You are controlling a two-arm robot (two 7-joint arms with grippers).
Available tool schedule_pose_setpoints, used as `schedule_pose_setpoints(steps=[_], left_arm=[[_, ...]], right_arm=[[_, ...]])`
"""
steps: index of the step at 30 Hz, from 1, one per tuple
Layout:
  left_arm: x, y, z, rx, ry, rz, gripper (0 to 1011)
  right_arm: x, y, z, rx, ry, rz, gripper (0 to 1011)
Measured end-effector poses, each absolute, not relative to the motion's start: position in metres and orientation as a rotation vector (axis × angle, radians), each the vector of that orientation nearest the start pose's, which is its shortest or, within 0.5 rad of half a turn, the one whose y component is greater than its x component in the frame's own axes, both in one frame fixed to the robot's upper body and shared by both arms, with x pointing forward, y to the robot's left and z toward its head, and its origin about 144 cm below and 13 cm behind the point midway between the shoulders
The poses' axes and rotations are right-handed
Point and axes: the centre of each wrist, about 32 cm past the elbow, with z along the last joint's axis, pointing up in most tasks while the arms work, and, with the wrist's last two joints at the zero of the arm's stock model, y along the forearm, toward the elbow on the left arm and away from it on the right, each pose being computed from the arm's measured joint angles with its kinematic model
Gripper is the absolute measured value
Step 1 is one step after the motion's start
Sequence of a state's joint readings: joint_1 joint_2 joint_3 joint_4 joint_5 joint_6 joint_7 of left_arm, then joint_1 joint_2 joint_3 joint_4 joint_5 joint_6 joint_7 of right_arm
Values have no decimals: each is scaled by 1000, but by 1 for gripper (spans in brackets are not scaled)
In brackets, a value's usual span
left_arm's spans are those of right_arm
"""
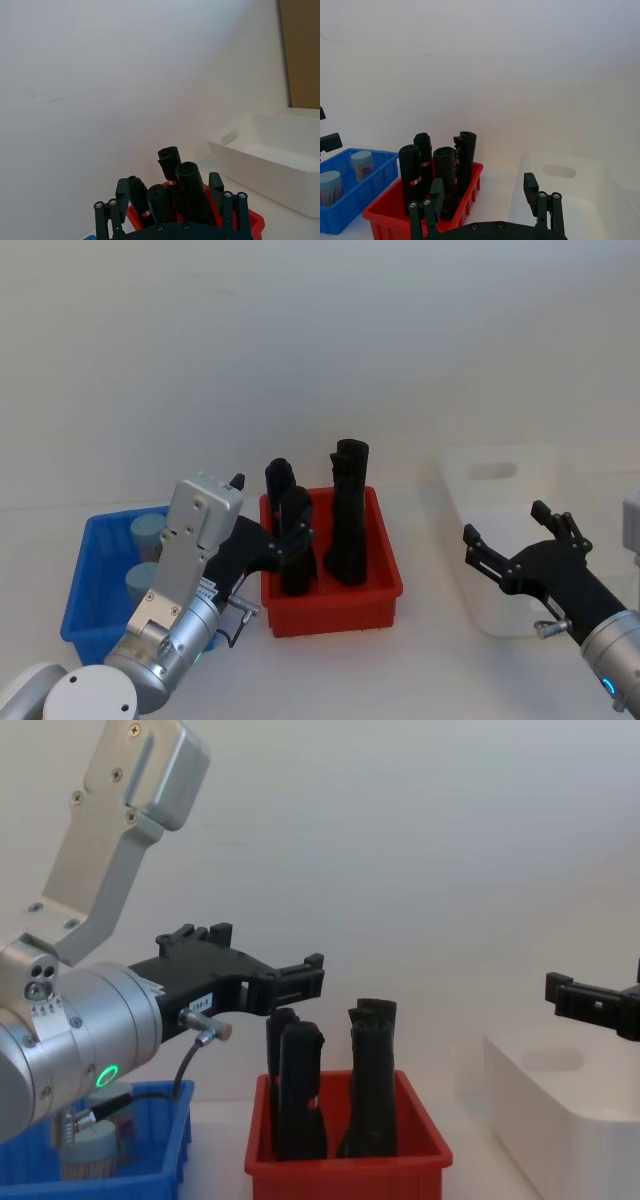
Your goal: Pick the cotton swabs from the blue box and place them into the white box.
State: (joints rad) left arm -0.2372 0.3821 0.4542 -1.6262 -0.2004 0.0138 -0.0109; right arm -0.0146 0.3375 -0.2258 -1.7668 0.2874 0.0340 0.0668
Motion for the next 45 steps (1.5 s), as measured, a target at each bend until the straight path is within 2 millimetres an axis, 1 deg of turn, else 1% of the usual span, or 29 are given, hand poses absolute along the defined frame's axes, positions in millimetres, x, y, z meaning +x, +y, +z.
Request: schedule_pose_setpoints(steps=[45], left_arm=[[493,199,1204,62,-267,1125,1004]], right_arm=[[443,-237,1189,26,-75,-1229,1001]])
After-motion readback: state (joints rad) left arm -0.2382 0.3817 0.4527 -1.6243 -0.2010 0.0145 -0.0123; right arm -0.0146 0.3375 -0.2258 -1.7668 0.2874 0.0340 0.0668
